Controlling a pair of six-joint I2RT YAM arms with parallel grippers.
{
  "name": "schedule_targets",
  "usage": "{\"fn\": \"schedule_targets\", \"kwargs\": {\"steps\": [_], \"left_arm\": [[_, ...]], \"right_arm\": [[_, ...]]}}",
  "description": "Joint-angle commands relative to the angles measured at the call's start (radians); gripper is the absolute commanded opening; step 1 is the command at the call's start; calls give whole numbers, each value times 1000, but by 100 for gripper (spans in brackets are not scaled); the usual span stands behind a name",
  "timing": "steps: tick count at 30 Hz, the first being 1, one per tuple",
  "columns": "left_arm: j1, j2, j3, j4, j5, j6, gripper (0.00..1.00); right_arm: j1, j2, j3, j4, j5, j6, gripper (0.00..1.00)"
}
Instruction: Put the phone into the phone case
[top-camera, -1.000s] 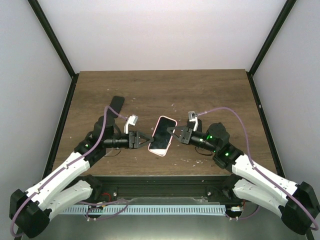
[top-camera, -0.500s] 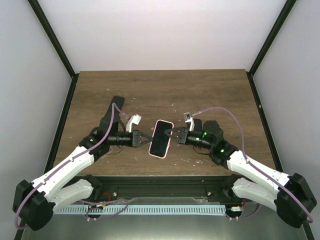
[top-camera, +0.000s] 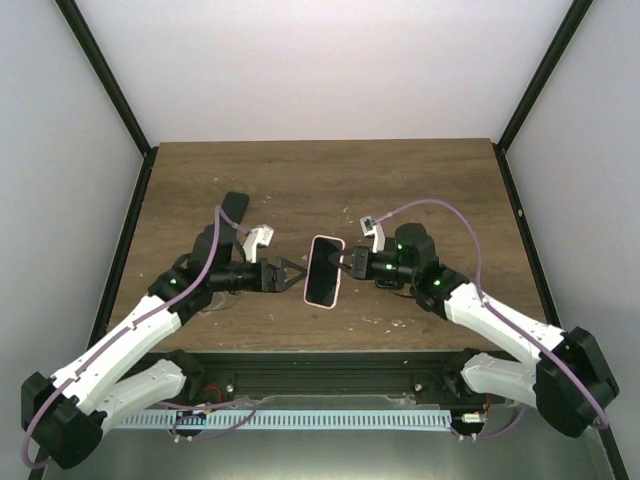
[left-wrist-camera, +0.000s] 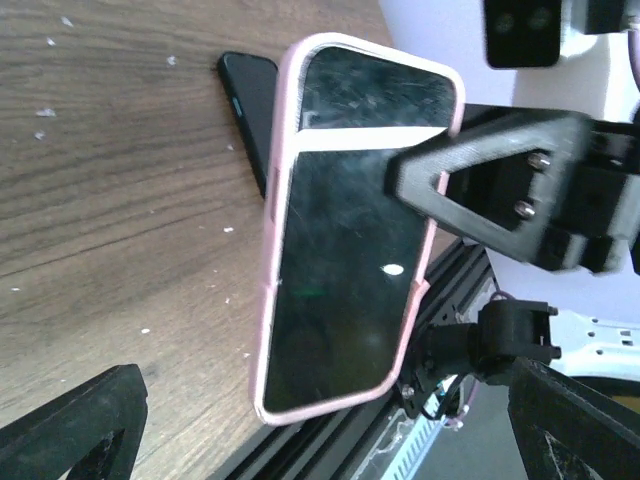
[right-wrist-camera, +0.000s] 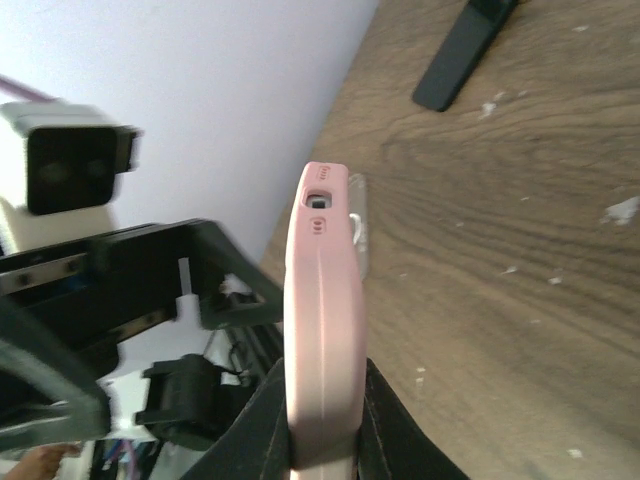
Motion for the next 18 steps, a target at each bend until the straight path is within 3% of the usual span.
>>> {"fn": "schedule_targets", "kwargs": {"steps": [1,8,18], "left_arm": [[-1,-45,26,-85,-104,39,100],[-2,-77,71,-229,-258,82,100],[-1,-100,61,-289,-359,67,100]], "right_arm": [[-72,83,73,-59,-55,-129,1],[-179,324,140,-80,-187,-228,1],[-327,607,267,-151,-216,-332,2]]}}
